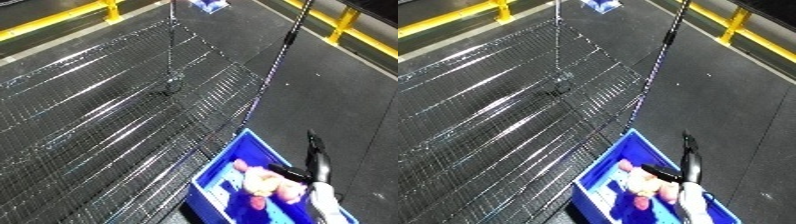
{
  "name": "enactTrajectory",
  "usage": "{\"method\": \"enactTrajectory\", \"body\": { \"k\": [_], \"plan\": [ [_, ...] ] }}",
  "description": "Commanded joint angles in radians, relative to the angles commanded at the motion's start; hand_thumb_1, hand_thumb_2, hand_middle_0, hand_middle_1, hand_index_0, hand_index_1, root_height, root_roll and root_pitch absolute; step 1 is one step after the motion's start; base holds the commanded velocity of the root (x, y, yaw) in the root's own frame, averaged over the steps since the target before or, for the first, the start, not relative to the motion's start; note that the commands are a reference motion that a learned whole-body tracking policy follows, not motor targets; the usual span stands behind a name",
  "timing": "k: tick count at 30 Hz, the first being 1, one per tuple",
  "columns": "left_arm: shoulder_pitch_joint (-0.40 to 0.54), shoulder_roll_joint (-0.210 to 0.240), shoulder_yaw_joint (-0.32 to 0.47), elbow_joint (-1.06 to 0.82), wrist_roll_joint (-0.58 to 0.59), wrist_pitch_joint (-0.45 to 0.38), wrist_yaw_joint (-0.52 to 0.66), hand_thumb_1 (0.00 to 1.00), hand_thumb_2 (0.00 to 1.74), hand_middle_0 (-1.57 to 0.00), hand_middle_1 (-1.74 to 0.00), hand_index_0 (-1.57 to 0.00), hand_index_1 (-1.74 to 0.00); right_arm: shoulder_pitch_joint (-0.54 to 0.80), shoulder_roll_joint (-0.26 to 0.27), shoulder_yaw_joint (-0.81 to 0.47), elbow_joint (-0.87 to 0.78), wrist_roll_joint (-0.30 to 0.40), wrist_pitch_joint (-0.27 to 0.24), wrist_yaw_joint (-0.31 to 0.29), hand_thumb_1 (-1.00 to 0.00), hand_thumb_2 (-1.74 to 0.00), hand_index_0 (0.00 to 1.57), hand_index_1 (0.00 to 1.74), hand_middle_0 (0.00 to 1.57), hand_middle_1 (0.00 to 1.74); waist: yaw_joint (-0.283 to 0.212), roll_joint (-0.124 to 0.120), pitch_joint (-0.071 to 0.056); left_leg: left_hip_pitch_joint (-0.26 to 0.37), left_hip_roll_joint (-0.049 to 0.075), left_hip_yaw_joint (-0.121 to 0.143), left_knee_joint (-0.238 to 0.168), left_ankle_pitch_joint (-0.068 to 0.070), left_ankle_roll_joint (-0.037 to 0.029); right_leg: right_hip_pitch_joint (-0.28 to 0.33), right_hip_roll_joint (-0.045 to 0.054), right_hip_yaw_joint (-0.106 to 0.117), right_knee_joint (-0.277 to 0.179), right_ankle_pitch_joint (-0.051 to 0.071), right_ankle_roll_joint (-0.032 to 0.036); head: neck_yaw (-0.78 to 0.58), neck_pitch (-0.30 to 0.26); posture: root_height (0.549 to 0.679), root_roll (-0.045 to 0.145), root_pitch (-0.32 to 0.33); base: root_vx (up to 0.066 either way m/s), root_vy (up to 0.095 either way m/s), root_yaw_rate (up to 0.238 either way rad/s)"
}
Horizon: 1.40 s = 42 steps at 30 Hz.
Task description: Pick up the object and place it into the box
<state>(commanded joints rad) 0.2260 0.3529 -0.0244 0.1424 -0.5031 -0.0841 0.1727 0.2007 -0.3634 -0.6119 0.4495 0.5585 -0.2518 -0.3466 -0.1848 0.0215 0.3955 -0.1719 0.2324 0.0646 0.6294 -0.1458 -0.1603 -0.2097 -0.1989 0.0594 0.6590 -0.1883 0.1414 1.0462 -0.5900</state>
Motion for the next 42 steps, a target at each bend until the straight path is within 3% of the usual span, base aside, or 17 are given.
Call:
{"method": "enactTrajectory", "body": {
  "k": [10,18,33,36,42],
  "plan": [
    [0.030,-0.022,0.018,-0.003,0.001,0.007,0.008,1.00,1.74,-1.57,-1.74,-1.57,-1.74,-0.025,0.012,0.063,-0.112,0.009,0.006,0.041,0.00,0.00,0.00,0.00,0.00,0.00,0.022,-0.001,0.004,0.007,-0.002,0.003,-0.009,0.003,-0.0017,0.008,0.0004,-0.004,-0.003,-0.008,-0.0002,-0.048,-0.017,0.638,0.045,-0.230,0.005,0.009,0.022],
    [0.029,-0.024,0.022,-0.021,0.017,0.011,0.005,1.00,1.74,-1.57,-1.74,-1.57,-1.74,-0.046,0.001,0.116,-0.232,-0.052,0.015,0.063,0.00,0.00,0.00,0.00,0.00,0.00,0.044,-0.006,0.004,0.005,-0.004,-0.002,-0.014,0.006,-0.0024,0.011,-0.0015,-0.007,-0.002,-0.013,0.0004,-0.155,-0.026,0.638,0.045,-0.227,0.003,0.005,0.041],
    [0.012,-0.023,0.028,-0.034,0.040,0.015,0.015,1.00,1.74,-1.57,-1.74,-1.57,-1.74,-0.110,-0.010,0.269,-0.363,-0.103,0.049,0.128,0.00,0.00,0.00,0.00,0.00,0.00,0.095,-0.008,0.010,-0.003,-0.016,-0.018,-0.033,0.026,-0.0064,0.013,-0.0060,-0.019,0.006,-0.022,0.0013,-0.429,-0.061,0.637,0.042,-0.225,0.004,0.007,0.071],
    [0.010,-0.025,0.035,-0.034,0.043,0.012,0.025,1.00,1.74,-1.57,-1.74,-1.57,-1.74,-0.126,-0.012,0.311,-0.366,-0.121,0.060,0.136,0.00,0.00,0.00,0.00,0.00,0.00,0.112,-0.008,0.012,-0.007,-0.020,-0.025,-0.041,0.033,-0.0068,0.015,-0.0078,-0.025,0.005,-0.023,0.0016,-0.559,-0.083,0.637,0.041,-0.224,0.006,0.007,0.094],
    [-0.011,-0.033,0.049,-0.039,0.045,-0.003,0.053,1.00,1.74,-1.57,-1.74,-1.57,-1.74,-0.161,-0.009,0.410,-0.372,-0.142,0.077,0.160,0.00,0.00,0.00,0.00,0.00,0.00,0.148,-0.015,0.020,-0.018,-0.028,-0.043,-0.054,0.045,-0.0070,0.016,-0.0116,-0.038,0.008,-0.023,0.0013,-0.695,-0.095,0.638,0.038,-0.221,0.005,0.001,0.122]
  ]
}}
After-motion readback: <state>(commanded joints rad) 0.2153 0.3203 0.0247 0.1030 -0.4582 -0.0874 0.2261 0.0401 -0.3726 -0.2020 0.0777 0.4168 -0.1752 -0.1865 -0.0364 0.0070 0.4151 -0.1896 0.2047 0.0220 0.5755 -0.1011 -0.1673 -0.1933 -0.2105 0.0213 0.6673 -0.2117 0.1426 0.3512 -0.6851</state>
